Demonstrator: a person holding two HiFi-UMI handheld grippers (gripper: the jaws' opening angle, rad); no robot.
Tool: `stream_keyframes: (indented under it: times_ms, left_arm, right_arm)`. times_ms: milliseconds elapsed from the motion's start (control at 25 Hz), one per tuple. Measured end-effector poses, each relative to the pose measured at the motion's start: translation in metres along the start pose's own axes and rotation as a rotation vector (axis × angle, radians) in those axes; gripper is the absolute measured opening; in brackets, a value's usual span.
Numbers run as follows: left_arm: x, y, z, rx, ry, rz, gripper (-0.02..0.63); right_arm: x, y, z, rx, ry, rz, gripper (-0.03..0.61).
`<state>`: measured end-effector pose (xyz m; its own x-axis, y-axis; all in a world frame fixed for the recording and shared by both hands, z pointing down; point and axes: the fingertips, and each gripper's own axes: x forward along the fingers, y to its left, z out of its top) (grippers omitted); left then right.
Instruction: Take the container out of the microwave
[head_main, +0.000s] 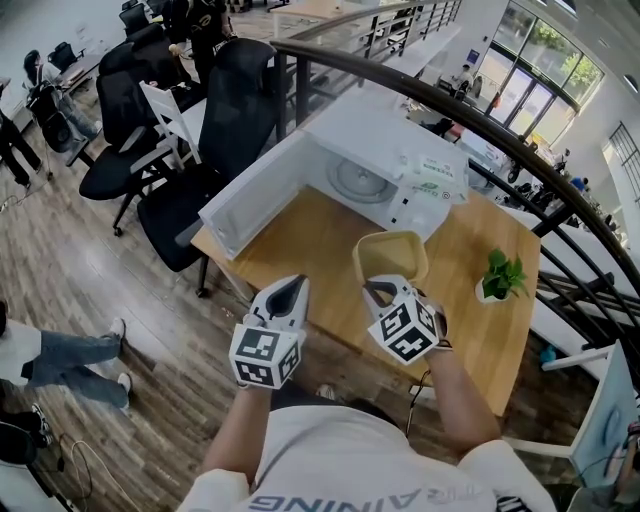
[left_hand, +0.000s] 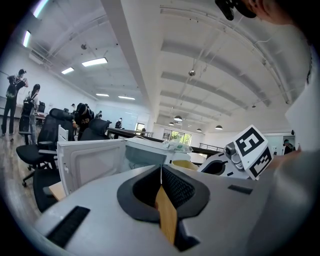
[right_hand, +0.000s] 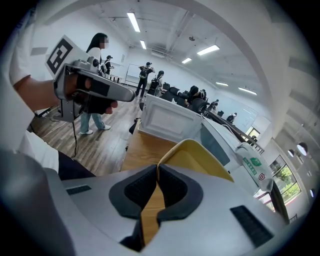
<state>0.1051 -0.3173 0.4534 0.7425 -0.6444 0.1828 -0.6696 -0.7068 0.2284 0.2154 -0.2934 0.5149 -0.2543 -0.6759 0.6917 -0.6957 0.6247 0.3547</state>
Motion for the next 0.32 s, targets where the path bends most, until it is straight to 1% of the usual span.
stream_keyframes:
  times_ms: [320]
  left_arm:
    - [-0.0028,-0.0038,-0.0006,0.001,-0.001,0.003,0.038]
  right_arm:
    - [-0.0013,0.0035,-0.0028,-0.007,0.000,0.008,0.035]
